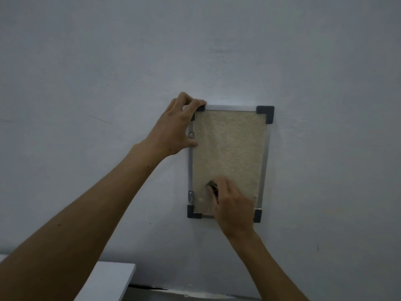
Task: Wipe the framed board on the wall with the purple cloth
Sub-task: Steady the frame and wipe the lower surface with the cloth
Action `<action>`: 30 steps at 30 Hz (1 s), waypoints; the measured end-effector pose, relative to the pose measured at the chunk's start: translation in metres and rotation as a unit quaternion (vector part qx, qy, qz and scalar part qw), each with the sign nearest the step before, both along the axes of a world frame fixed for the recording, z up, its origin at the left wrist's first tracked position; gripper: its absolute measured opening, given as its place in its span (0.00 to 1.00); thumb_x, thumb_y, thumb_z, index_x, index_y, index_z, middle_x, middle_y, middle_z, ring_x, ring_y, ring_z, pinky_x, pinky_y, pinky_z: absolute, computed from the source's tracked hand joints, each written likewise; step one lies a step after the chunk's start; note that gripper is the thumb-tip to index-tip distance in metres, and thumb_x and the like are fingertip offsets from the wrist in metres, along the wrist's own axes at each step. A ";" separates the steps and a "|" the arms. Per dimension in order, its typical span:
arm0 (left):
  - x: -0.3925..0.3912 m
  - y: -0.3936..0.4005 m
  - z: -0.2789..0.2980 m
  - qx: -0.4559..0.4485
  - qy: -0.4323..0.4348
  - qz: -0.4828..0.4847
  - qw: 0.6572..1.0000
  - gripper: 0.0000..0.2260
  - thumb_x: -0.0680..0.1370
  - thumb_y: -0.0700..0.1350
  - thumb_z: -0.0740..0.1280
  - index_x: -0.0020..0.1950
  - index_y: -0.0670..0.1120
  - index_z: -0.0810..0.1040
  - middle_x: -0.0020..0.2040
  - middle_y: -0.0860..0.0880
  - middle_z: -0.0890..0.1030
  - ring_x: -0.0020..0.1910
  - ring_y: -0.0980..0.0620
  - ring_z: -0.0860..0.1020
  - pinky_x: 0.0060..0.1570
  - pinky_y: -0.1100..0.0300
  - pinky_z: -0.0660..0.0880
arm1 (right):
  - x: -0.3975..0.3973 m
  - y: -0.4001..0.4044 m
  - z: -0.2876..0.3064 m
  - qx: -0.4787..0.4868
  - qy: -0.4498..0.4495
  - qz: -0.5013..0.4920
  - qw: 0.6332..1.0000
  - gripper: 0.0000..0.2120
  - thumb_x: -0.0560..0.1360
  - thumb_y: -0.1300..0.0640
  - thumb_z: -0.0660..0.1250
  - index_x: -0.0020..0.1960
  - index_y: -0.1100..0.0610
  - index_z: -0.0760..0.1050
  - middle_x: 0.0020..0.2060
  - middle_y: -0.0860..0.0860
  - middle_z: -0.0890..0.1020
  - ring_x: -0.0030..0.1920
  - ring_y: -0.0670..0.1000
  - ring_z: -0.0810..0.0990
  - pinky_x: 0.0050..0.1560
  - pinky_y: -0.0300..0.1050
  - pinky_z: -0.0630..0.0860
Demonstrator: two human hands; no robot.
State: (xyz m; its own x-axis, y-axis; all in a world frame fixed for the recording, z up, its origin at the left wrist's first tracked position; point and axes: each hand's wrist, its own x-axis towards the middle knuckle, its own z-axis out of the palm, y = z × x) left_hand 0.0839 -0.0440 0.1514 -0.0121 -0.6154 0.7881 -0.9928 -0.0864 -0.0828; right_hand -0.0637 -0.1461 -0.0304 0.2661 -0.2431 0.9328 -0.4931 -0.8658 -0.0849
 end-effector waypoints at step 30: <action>0.011 0.002 0.000 -0.010 -0.015 -0.022 1.000 0.45 0.62 0.48 0.83 0.75 0.51 0.66 0.64 0.50 0.68 0.60 0.52 0.69 0.57 0.63 0.67 | 0.012 -0.002 0.021 -0.010 0.036 0.060 0.998 0.05 0.78 0.54 0.71 0.51 0.53 0.77 0.43 0.47 0.79 0.33 0.46 0.75 0.27 0.42 0.76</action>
State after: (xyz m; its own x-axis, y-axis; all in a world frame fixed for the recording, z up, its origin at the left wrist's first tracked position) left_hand 0.0945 -0.0423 0.1513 -0.0615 -0.5988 0.7986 -0.9929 -0.0453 -0.1104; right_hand -0.0518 -0.1481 -0.0095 0.3581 -0.1865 0.9149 -0.3907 -0.9199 -0.0346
